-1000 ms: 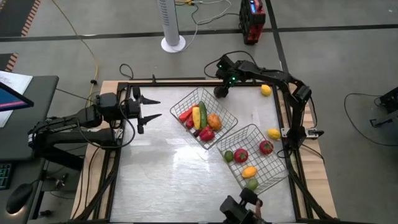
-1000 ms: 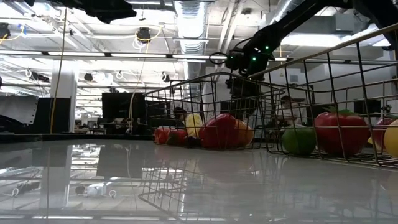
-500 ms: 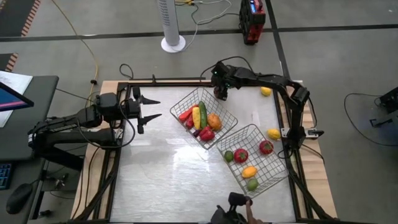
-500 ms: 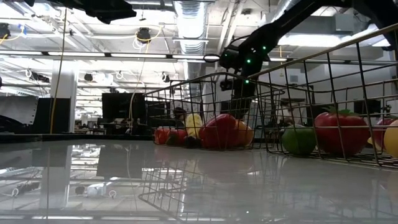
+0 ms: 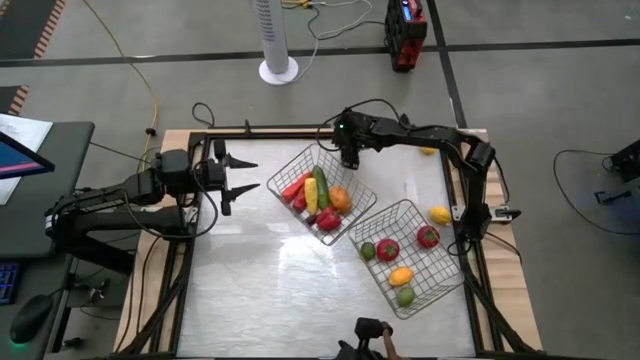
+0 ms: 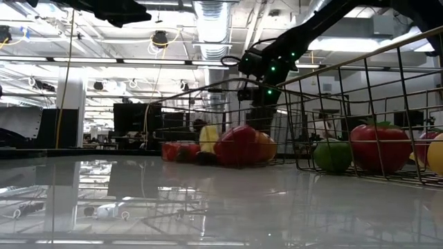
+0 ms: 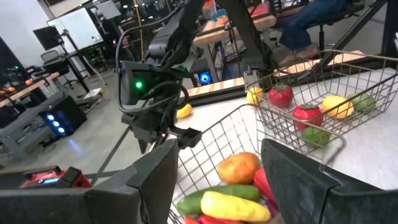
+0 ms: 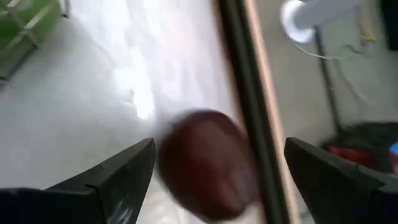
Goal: Sort produce into baskets
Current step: Put the apple into the right wire basket
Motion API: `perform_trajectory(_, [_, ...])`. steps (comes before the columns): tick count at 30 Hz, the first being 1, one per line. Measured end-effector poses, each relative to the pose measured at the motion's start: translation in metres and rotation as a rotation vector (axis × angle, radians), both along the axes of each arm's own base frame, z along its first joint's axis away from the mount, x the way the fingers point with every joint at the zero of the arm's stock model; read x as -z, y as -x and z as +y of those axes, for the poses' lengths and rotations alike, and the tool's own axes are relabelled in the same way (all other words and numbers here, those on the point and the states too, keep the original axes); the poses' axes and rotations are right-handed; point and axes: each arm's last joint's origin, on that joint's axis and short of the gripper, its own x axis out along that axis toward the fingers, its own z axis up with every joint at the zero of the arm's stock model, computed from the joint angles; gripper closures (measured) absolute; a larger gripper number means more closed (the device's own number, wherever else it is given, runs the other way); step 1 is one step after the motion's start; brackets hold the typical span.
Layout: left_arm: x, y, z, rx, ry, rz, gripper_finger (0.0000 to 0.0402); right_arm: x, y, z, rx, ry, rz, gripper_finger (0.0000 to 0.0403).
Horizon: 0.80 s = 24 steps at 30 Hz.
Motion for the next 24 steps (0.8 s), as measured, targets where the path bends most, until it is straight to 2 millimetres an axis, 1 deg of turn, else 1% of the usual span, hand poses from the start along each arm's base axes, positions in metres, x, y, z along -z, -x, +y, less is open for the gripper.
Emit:
perform_trajectory(3, [0.0,0.0,0.0,0.0,0.0,0.0,0.0183,0.0,-0.001,-0.001,-0.019,-0.068,-0.058,0.0019])
perform_trajectory(9, [0.0,0.0,0.0,0.001,0.001,0.0,0.0183,0.0,0.007,-0.013,0.004,-0.105,-0.104,0.0019])
perform_trajectory(12, [0.0,0.0,0.0,0.001,0.001,0.004,0.0183,0.004,0.007,-0.019,0.025,-0.112,-0.114,0.0019])
perform_trajectory(16, [0.001,0.0,0.0,0.001,0.002,0.007,0.0183,0.015,0.007,-0.024,0.039,-0.121,-0.105,0.0016])
perform_trajectory(20, [0.001,0.0,0.0,0.002,-0.001,0.016,0.0183,0.025,0.008,-0.025,0.051,-0.127,-0.05,0.0005])
perform_trajectory(22, [0.002,0.0,0.0,0.002,-0.006,0.021,0.0183,0.031,0.009,-0.024,0.05,-0.138,-0.01,0.0007])
perform_trajectory(24, [0.002,0.0,0.0,0.003,-0.011,0.023,0.0183,0.032,0.01,-0.024,0.054,-0.125,0.013,0.0009])
